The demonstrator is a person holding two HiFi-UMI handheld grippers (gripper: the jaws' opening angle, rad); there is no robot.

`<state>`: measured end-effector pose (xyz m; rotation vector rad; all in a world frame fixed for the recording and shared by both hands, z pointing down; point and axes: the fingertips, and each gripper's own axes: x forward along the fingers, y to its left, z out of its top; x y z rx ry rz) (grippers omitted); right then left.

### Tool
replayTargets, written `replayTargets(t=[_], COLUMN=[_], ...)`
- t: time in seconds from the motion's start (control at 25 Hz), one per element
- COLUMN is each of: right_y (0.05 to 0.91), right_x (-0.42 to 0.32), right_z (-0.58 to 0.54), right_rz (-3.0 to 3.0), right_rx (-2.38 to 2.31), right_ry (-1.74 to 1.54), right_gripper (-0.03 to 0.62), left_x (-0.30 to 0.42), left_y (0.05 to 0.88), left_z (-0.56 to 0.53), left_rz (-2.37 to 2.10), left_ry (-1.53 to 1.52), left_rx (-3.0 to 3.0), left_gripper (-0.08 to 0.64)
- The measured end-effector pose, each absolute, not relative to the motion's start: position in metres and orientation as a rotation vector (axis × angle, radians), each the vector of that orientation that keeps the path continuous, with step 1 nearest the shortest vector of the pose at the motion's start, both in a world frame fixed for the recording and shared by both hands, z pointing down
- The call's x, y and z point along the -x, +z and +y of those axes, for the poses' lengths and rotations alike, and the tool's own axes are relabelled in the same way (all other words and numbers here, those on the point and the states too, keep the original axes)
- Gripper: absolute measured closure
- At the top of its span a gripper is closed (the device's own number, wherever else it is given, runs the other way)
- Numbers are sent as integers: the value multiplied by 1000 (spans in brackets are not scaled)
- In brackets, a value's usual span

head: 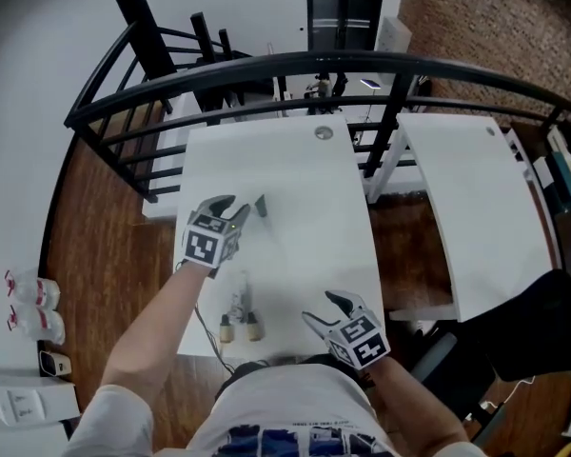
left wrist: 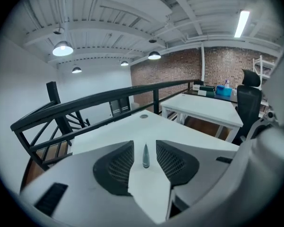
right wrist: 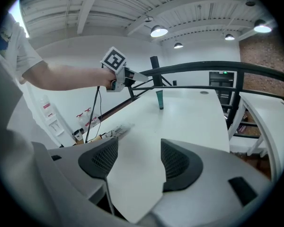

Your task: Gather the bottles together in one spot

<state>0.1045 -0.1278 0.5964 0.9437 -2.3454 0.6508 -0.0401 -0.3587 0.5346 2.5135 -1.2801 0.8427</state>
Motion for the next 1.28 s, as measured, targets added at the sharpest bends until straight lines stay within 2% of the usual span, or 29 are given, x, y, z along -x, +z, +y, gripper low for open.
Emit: replayTargets(t=[0.32, 0.8, 1.28], right_y=[563, 507, 468], right_x=[-73, -26, -2], right_z=[-81, -20, 46], right_rz=[-2347, -2398, -2361], right_rx=[-1016, -1193, -1360], right_ry=[677, 599, 507], right_gripper=[287, 288, 288], left_x=[98, 208, 202], left_y=[456, 422, 461], left_z=[-225, -38, 42], left_rz=[-1283, -1322, -1087], left_ry=[626, 376, 402], left_rx=[-2556, -2471, -2500], left_gripper=[416, 416, 416])
